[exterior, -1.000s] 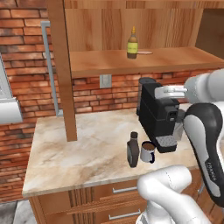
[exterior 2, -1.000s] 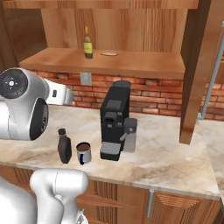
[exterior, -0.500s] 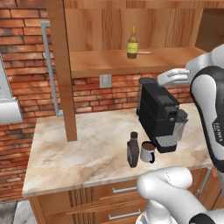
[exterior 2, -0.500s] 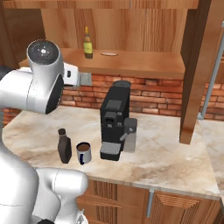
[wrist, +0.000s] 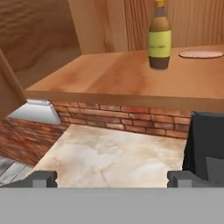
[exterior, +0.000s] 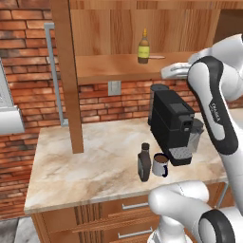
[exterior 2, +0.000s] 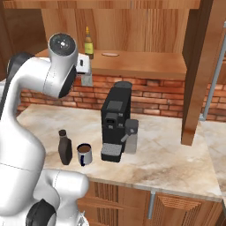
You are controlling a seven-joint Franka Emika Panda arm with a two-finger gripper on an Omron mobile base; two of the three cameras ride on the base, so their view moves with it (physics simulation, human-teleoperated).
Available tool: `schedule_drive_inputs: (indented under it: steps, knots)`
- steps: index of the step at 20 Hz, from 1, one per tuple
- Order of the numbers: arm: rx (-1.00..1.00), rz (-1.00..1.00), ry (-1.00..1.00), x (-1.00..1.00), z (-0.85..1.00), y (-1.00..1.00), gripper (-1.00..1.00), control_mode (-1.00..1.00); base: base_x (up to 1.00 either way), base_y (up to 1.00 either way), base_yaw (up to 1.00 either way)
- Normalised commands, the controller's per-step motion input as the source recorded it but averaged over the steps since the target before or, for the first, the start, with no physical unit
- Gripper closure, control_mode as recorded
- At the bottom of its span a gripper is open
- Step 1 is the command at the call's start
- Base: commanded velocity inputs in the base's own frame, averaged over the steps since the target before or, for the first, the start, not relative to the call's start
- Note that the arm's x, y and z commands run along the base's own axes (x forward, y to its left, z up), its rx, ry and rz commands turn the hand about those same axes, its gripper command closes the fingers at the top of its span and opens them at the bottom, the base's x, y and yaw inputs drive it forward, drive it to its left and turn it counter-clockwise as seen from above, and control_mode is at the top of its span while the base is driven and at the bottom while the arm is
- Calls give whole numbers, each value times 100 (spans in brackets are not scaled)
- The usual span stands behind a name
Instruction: Pick the syrup bottle and honey bottle from the cabinet and place them next to the mug.
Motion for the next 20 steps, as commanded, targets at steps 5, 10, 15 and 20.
schedule_drive_inputs:
  steps: [5, 10, 15, 20]
  knots:
    - [0, 0, -10, 36, 48, 0, -100, -100, 0, 0, 0]
    - [0, 0, -5, 29, 47, 0, -100, -100, 0, 0, 0]
    - [0, 0, 0, 4, 31, -5, -100, -100, 0, 0, 0]
    - [-2, 0, 0, 0, -21, -5, -100, -100, 0, 0, 0]
